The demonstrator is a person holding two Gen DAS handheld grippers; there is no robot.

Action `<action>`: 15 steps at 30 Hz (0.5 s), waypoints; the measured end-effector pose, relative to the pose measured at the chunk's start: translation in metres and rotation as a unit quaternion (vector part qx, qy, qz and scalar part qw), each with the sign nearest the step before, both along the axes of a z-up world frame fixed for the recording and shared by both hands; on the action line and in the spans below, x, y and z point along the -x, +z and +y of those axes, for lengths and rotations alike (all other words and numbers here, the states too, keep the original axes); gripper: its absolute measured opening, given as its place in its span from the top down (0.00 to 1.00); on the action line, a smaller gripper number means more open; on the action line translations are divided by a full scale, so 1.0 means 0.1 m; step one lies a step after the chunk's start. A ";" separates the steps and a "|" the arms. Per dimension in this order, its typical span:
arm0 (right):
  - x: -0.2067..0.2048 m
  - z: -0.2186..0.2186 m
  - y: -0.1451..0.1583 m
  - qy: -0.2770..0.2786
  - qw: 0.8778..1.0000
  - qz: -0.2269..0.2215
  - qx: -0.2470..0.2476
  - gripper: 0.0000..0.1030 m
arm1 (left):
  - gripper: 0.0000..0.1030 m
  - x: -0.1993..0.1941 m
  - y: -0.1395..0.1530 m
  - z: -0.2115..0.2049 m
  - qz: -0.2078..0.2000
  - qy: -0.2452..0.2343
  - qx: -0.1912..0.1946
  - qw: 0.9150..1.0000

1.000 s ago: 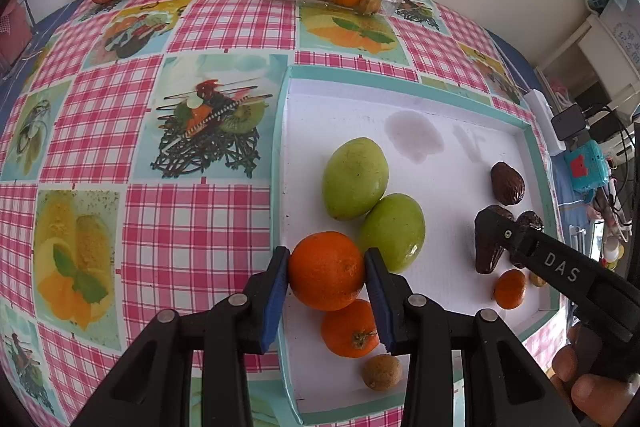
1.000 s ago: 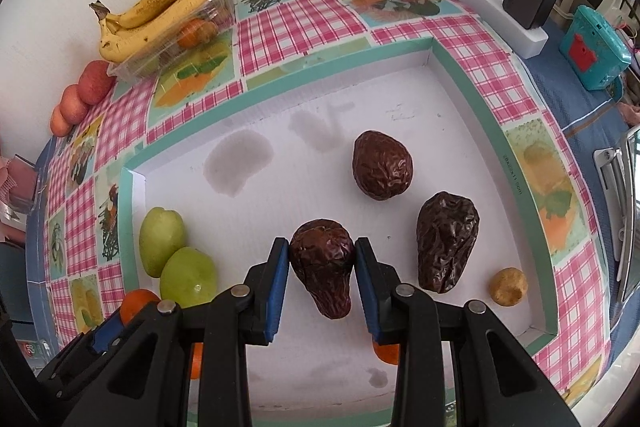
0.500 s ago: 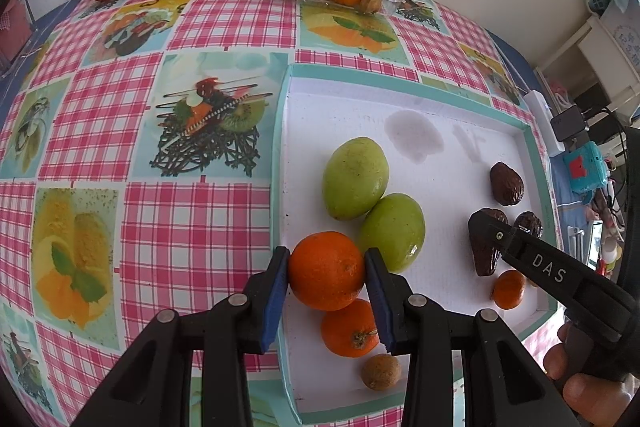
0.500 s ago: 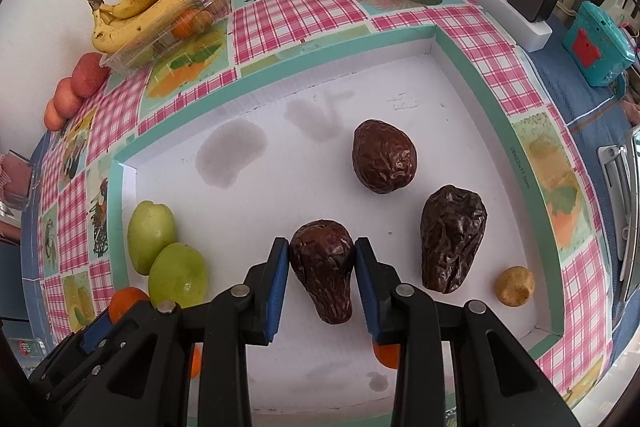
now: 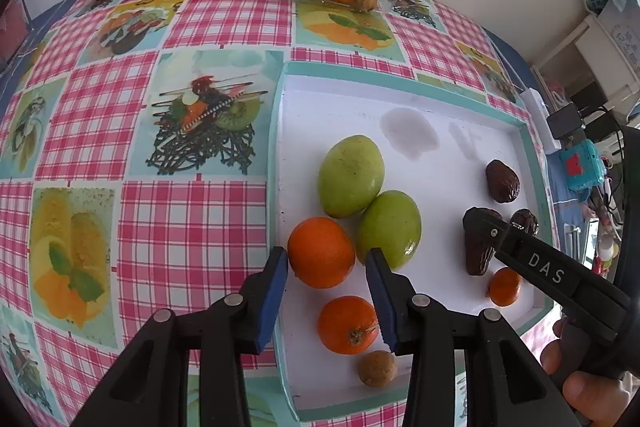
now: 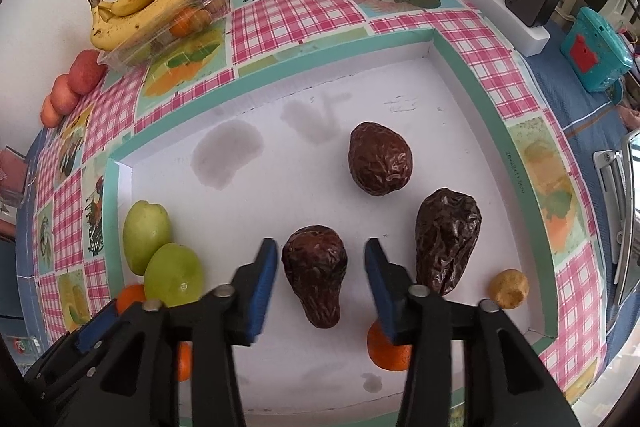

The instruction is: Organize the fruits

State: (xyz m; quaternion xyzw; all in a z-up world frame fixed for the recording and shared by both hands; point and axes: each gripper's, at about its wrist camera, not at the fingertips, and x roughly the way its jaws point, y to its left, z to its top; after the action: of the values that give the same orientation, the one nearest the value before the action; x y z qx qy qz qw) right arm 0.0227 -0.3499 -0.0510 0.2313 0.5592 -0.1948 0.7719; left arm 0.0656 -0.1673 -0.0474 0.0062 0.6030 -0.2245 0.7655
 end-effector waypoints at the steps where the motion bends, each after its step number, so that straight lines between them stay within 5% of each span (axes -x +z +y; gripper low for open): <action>1: 0.00 0.00 0.00 0.000 1.000 0.001 0.000 0.51 | 0.57 0.00 0.00 0.00 0.001 0.000 0.001 1.000; 11: 0.06 0.03 0.09 0.007 1.000 -0.005 0.017 0.31 | 0.47 0.03 0.14 0.02 -0.011 -0.009 0.004 1.000; 15: 0.08 0.05 0.10 0.011 1.000 -0.005 0.025 0.30 | 0.42 0.02 0.21 0.08 -0.022 -0.005 0.000 1.000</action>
State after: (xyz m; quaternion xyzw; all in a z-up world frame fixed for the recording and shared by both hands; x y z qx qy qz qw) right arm 0.0144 -0.3453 -0.0405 0.2072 0.5530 -0.1990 0.7821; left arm 0.0632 -0.1597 -0.0262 0.0142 0.5864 -0.2276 0.7772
